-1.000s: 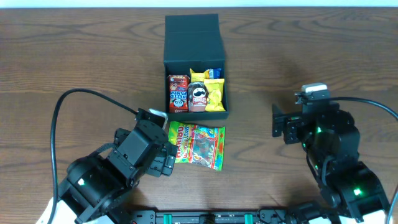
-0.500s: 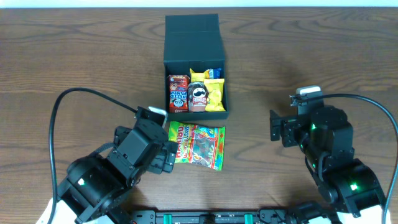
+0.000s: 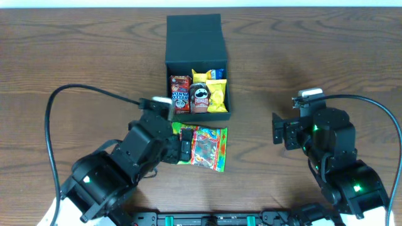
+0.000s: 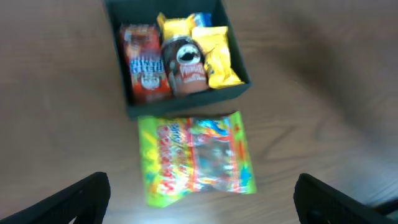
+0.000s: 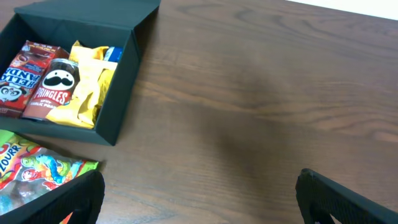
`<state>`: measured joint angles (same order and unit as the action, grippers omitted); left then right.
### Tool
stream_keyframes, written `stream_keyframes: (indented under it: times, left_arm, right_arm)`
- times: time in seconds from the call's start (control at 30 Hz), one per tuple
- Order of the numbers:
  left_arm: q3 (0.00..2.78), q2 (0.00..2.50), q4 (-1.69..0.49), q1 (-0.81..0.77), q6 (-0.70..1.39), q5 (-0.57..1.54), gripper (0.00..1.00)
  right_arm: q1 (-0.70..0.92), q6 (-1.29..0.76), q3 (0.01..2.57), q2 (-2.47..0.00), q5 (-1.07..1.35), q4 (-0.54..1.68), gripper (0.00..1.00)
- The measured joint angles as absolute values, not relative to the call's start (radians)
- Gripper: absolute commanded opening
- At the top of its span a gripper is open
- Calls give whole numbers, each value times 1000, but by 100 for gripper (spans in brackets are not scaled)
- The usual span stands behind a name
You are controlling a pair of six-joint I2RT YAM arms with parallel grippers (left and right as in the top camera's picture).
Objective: Pack container
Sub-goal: 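Reach the left gripper forward to the green Haribo bag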
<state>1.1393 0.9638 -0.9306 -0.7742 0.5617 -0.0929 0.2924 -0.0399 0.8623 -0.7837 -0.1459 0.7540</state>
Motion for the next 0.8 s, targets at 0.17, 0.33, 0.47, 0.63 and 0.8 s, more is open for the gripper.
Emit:
stream_keyframes:
  times: [0.17, 0.33, 0.47, 0.63, 0.8]
  left_arm:
    - [1139, 1017, -1025, -774, 968, -105, 96]
    - [1139, 1113, -1057, -779, 1323, -143, 95]
    - [1139, 1189, -1039, -801, 1552, -157, 95]
    - [1139, 1275, -1016, -821, 1699, -126, 95]
    - [1132, 1343, -970, -827, 1752, -69, 95]
  right_arm:
    - [292, -40, 862, -784, -146, 755, 99]
    - [292, -40, 862, -784, -146, 755, 99]
    - [292, -40, 862, -784, -146, 755, 99]
    - [292, -40, 862, -784, -146, 755, 99]
    - [292, -40, 862, -784, -146, 756, 99]
